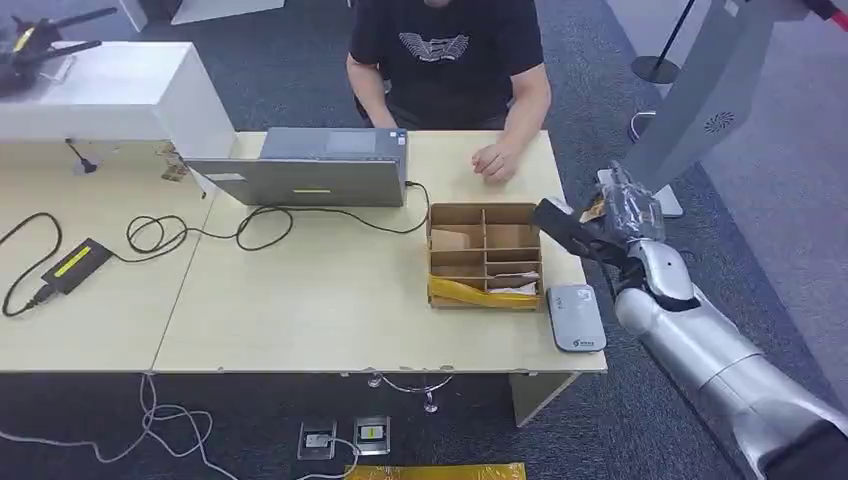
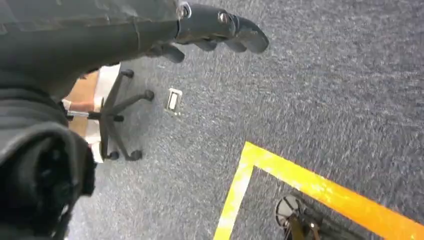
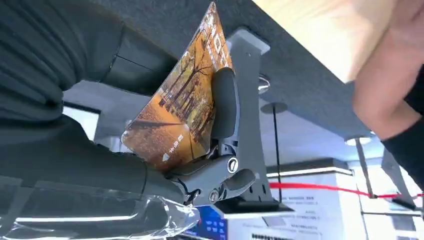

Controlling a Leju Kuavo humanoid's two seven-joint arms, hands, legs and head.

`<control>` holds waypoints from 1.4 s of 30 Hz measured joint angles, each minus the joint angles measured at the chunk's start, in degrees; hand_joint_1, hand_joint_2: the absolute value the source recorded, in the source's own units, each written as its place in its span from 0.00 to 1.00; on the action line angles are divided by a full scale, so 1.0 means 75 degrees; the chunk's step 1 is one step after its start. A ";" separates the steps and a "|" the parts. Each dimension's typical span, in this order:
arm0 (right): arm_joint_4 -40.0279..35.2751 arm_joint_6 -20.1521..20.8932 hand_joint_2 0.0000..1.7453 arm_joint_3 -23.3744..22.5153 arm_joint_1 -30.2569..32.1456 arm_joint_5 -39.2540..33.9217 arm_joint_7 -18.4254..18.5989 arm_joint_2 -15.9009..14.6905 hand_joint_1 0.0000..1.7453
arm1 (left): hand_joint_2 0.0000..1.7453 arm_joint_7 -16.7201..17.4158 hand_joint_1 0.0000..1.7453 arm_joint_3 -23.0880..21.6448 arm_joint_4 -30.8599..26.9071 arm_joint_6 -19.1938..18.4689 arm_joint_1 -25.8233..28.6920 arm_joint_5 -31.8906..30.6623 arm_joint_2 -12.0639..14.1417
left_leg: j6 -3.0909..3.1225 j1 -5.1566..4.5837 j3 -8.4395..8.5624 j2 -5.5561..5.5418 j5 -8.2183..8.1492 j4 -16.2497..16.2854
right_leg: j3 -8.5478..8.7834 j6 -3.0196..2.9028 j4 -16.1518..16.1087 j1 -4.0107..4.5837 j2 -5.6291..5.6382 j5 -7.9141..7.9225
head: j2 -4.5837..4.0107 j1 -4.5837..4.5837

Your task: Pass the card to the sensor for recognition and then transmit it.

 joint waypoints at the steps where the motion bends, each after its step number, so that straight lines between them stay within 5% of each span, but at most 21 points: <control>1: -0.0079 0.0059 1.00 -0.0006 -0.0030 0.0044 0.0024 0.0003 1.00 | 0.00 0.0000 0.00 -0.0003 0.0000 -0.0018 0.0000 -0.0033 0.0000 | 0.0000 0.0000 0.0000 0.0000 0.0000 0.0000 | 0.0000 0.0000 0.0000 0.0000 0.0000 0.0000 | 0.0003 0.0000; 31: -0.0697 0.0210 1.00 0.0026 0.0048 0.0268 -0.0180 0.0551 1.00 | 0.00 -0.0015 0.00 -0.0003 0.0000 -0.0248 -0.0013 -0.0219 -0.0026 | 0.0000 0.0007 -0.0003 -0.0002 0.0000 0.0000 | 0.0000 0.0000 -0.0002 0.0006 -0.0003 0.0000 | 0.0003 0.0000; 33: -0.0697 0.0204 1.00 0.0026 0.0089 0.0268 -0.0169 0.0551 0.00 | 0.00 -0.0012 0.00 -0.0003 0.0000 -0.0251 -0.0013 -0.0222 -0.0029 | 0.0000 0.0007 -0.0002 -0.0002 0.0000 0.0000 | 0.0000 0.0000 -0.0002 0.0006 -0.0002 0.0000 | 0.0000 0.0000; 42: -0.0761 0.0277 1.00 -0.0023 0.0317 0.0749 0.0268 0.0513 0.00 | 0.00 -0.0012 0.00 -0.0006 0.0000 -0.0274 -0.0012 -0.0245 -0.0029 | 0.0000 0.0008 0.0003 0.0001 0.0000 0.0000 | -0.0001 -0.0001 -0.0002 0.0007 0.0001 0.0000 | 0.0003 0.0000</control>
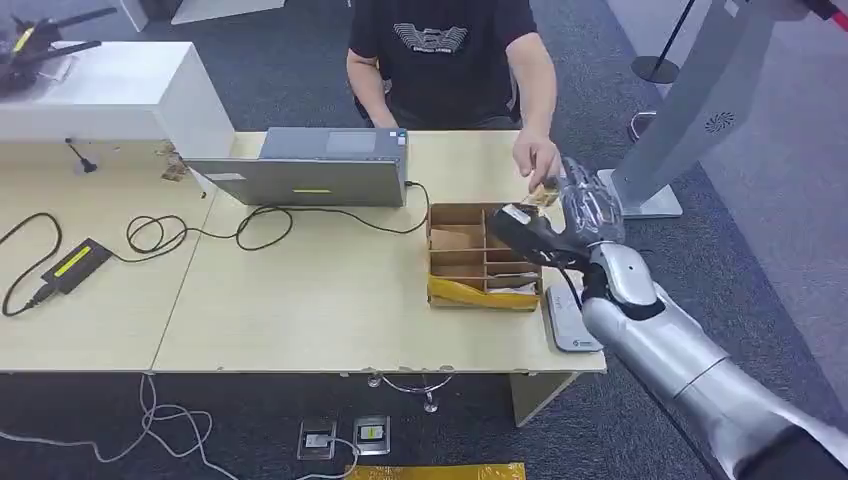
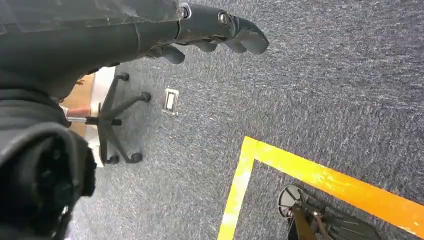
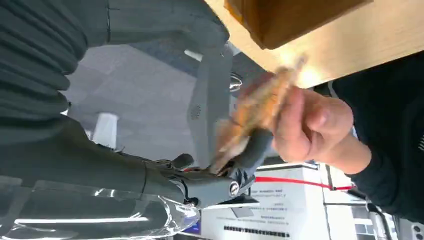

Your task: Pass the card to the sensor for recognition and then transmit it.

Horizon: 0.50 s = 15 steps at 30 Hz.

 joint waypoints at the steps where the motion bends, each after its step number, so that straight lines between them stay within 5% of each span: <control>1: -0.0020 0.0020 1.00 -0.0029 0.0045 0.0052 0.0012 -0.0015 0.00 | 0.00 0.0000 0.00 0.0000 0.0000 0.0000 0.0000 0.0003 0.0000 | 0.0000 0.0000 0.0000 0.0000 0.0000 0.0000 | 0.0000 0.0000 0.0000 0.0000 0.0000 0.0000 | 0.0000 0.0003; 10: -0.0256 0.0262 1.00 -0.0076 0.0189 0.0332 0.0172 -0.0175 0.00 | 0.00 0.0000 0.00 -0.0009 0.0000 0.0000 0.0000 0.0067 0.0000 | 0.0000 0.0000 0.0000 0.0003 0.0000 0.0001 | 0.0000 0.0000 -0.0001 0.0000 0.0002 0.0000 | 0.0000 0.0000; 15: -0.0571 0.0857 1.00 -0.0102 0.0238 0.0224 0.0315 -0.0289 0.00 | 0.00 0.0000 0.00 -0.0009 0.0000 0.0026 0.0001 0.0225 0.0000 | 0.0000 0.0000 -0.0001 0.0004 0.0000 0.0000 | 0.0000 0.0000 0.0000 0.0000 0.0003 0.0000 | -0.0003 0.0000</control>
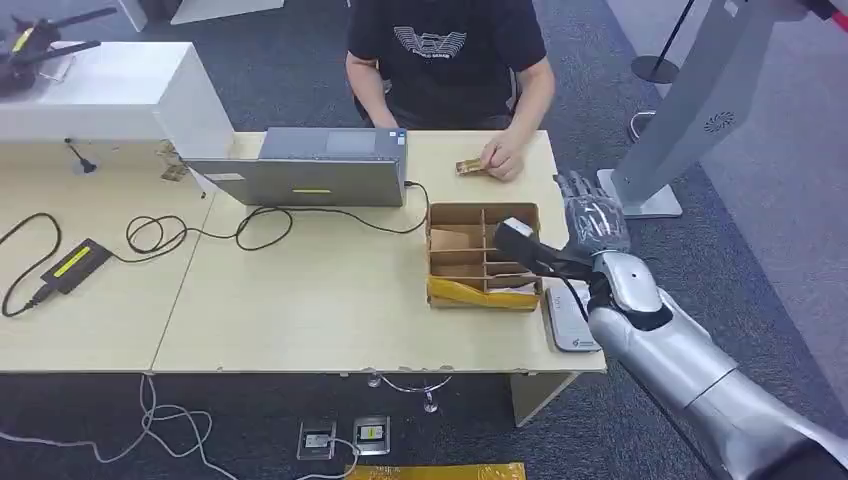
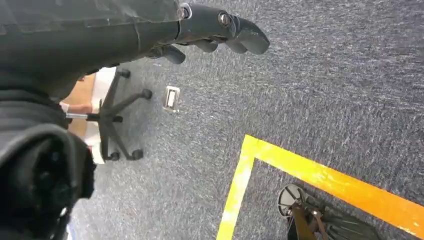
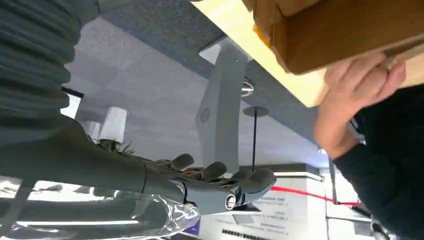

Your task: Pass the card to the sensor for recognition and then transmit it.

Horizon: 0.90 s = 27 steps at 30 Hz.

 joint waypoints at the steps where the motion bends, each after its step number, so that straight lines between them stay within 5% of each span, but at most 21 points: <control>1: -0.0082 0.0189 1.00 0.0000 0.0000 -0.0020 0.0020 -0.0009 0.00 | 0.00 0.0000 0.00 0.0000 0.0000 0.0003 0.0000 0.0044 0.0000 | 0.0000 0.0000 0.0000 0.0000 0.0000 0.0000 | 0.0000 0.0000 0.0000 0.0000 0.0001 0.0000 | 0.0000 0.0000; 16: -0.1332 0.1605 1.00 0.0239 -0.0222 0.0146 0.0265 -0.0154 0.00 | 0.00 0.0012 0.00 0.0003 0.0000 0.0169 0.0005 0.0478 0.0000 | 0.0000 0.0000 -0.0002 0.0000 0.0000 0.0000 | 0.0000 0.0000 0.0000 0.0000 0.0000 0.0000 | 0.0003 0.0003; 27: -0.1442 0.1520 1.00 0.0644 -0.0385 -0.0732 0.0423 -0.0344 0.00 | 0.00 -0.0026 0.00 0.0006 0.0000 0.0213 0.0013 0.0571 -0.0003 | 0.0000 0.0001 -0.0001 -0.0001 0.0000 0.0000 | 0.0000 0.0000 0.0000 0.0001 -0.0002 0.0000 | 0.0000 0.0000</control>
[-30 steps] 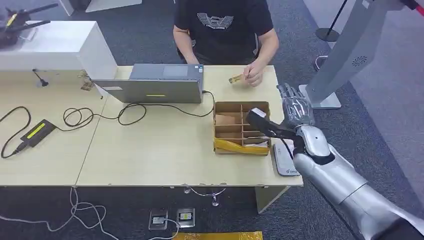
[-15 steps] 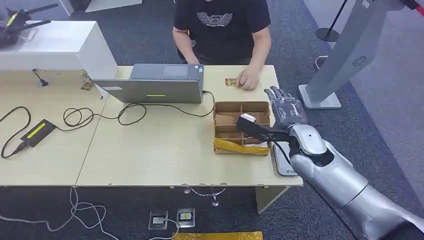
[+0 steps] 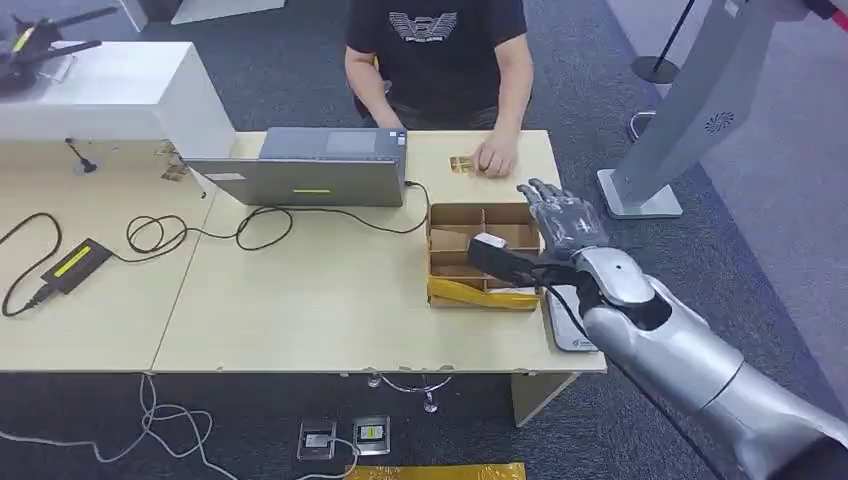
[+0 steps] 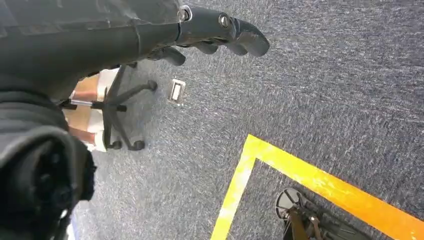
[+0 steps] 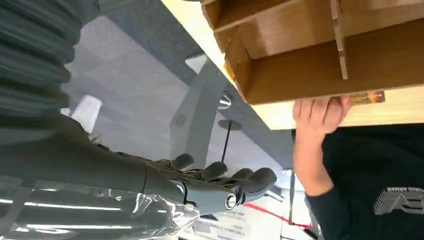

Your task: Pass the card to the sensor for recognition and then transmit it.

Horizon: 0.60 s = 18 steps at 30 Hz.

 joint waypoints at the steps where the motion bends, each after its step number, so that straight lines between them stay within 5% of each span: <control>1: 0.0000 -0.0110 1.00 0.0044 0.0000 -0.0168 0.0104 -0.0043 0.00 | 0.00 0.0000 0.00 0.0000 0.0000 0.0000 0.0000 0.0023 0.0000 | 0.0000 0.0000 0.0000 0.0000 0.0000 0.0000 | 0.0000 0.0000 0.0000 0.0000 0.0000 0.0000 | 0.0003 0.0000; 10: -0.0119 -0.1515 1.00 0.0297 0.0281 -0.0961 0.0737 -0.0408 0.00 | 0.00 0.0000 0.00 0.0009 0.0000 0.0046 0.0018 0.0140 -0.0003 | 0.0000 0.0000 0.0001 0.0000 -0.0001 0.0001 | 0.0000 0.0000 -0.0003 -0.0001 0.0001 0.0000 | 0.0000 0.0003; 18: -0.0285 -0.1780 1.00 0.0309 0.0524 -0.1045 0.0772 -0.0626 0.00 | 0.00 0.0000 0.00 0.0017 0.0000 0.0061 0.0022 0.0146 -0.0009 | -0.0008 0.0001 0.0005 0.0004 -0.0006 0.0000 | 0.0000 0.0000 -0.0003 0.0001 0.0008 0.0000 | 0.0003 0.0000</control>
